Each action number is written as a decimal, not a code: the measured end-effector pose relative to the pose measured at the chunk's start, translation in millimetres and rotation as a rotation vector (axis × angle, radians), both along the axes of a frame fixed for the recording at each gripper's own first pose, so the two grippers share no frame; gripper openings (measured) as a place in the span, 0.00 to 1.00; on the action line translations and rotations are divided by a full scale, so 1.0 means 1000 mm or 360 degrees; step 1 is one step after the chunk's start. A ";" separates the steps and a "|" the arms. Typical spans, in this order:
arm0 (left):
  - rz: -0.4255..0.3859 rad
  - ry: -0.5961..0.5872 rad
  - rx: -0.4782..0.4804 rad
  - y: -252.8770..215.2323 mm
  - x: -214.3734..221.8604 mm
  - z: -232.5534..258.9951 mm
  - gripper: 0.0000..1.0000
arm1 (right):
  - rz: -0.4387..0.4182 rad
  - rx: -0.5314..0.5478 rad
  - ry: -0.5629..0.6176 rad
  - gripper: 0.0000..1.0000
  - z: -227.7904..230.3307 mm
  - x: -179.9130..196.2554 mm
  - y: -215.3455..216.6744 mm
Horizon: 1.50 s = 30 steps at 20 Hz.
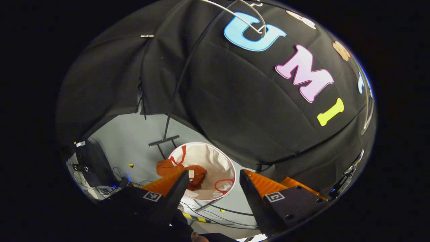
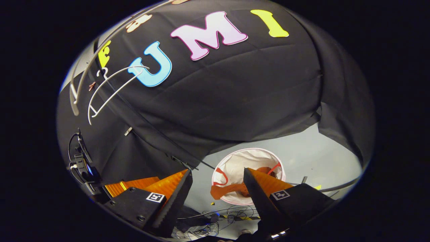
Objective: Grasp the clothes on the hanger with both hands and then place them into the laundry hamper below.
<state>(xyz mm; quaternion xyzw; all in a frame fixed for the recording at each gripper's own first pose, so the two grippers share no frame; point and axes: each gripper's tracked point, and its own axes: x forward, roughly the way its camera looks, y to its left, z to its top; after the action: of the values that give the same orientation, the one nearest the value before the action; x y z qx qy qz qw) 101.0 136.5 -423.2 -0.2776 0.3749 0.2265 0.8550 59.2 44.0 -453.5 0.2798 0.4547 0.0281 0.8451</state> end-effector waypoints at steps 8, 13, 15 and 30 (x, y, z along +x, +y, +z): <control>-0.0171 -0.0350 0.0301 0.013 -0.069 0.128 0.95 | -0.0004 -0.0281 -0.0471 0.99 0.121 -0.053 -0.009; -0.0391 -0.0670 0.0524 -0.009 -0.107 0.225 0.95 | -0.0047 -0.0527 -0.0803 0.99 0.224 -0.082 -0.018; -0.0426 -0.0773 0.0639 -0.011 -0.119 0.250 0.95 | -0.0082 -0.0635 -0.0981 0.98 0.270 -0.088 -0.019; -0.0598 -0.1375 0.1049 -0.104 -0.159 0.378 0.92 | -0.0308 -0.0913 -0.1548 0.97 0.419 -0.127 -0.069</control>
<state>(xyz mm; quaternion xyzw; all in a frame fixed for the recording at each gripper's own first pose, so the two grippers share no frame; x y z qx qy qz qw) -57.6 32.3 -45.1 0.0076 -0.0561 0.0417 0.9975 -67.9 -24.7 -34.3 0.0345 -0.0248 -0.0484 0.9979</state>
